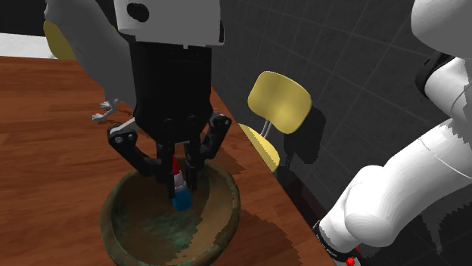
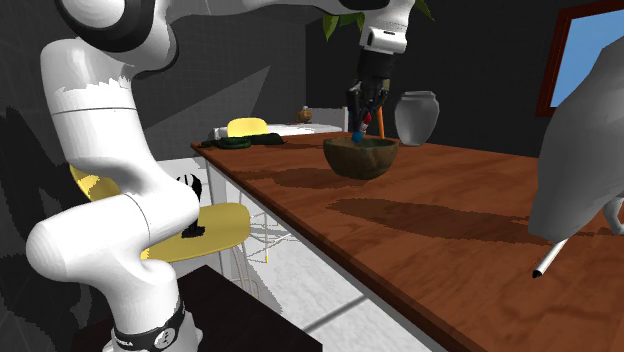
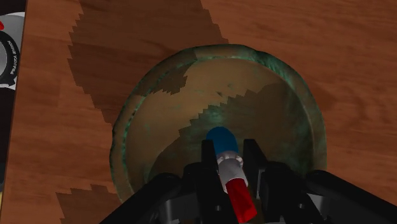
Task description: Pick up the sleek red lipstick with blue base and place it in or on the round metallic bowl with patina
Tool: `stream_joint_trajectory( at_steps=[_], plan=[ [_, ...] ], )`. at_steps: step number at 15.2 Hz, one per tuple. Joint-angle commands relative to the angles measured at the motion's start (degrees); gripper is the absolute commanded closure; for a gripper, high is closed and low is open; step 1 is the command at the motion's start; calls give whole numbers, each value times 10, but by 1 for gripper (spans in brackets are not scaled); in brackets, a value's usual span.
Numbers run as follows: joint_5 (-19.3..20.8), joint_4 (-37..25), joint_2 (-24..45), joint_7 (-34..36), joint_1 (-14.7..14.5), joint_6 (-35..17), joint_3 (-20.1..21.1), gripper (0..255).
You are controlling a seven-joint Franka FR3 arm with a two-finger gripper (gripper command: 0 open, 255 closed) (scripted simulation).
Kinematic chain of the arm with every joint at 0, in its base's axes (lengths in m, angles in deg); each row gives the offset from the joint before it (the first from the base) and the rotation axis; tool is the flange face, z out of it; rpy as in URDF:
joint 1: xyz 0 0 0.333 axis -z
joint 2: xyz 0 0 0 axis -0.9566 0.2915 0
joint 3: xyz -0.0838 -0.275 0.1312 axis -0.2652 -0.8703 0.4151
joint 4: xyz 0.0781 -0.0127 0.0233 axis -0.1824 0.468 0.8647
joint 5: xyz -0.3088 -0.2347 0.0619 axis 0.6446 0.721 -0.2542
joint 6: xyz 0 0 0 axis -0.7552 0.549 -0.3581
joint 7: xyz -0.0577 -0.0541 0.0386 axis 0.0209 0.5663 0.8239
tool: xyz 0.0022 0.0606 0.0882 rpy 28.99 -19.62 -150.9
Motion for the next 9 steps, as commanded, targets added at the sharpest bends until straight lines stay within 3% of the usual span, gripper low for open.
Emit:
stream_joint_trajectory(
  at_steps=[1,6,9],
  plan=[
    [0,0,0,0,0,0,0,0],
    [0,0,0,0,0,0,0,0],
    [22,-89,40,23,3,55,5,0]
  ],
)
